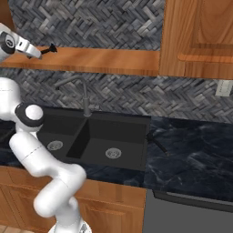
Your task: Locate and retrieve the dish brush and dish brush from the cabinet. Place them next to the sink.
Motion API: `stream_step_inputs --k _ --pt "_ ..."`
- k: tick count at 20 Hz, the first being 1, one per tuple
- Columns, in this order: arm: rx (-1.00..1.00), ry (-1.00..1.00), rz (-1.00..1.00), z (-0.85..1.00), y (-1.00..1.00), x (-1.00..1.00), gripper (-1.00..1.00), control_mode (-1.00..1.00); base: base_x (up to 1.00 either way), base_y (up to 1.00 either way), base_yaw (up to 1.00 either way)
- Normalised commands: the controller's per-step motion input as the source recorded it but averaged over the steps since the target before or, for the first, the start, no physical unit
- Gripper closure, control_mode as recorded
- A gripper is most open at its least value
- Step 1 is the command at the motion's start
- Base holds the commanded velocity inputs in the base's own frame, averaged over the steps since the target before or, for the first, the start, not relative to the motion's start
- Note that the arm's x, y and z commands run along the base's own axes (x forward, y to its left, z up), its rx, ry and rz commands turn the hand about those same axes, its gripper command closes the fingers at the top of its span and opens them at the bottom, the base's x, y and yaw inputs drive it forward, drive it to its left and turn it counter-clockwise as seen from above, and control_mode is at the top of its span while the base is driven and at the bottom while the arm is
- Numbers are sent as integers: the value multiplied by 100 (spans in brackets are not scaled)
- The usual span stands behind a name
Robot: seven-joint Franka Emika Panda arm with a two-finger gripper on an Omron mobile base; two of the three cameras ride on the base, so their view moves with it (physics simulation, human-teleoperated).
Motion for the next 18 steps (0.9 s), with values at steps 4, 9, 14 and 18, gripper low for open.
stream_step_inputs --k 4,9,14,18 --pt "-1 21 0 -14 26 15 -100 -100 0 0 0" --pt "-2 13 0 -13 39 5 100 -100 0 0 0" --pt "-1 9 0 -11 39 0 100 -100 0 0 0" --pt "-2 13 -1 -9 16 -2 100 -100 0 0 0"
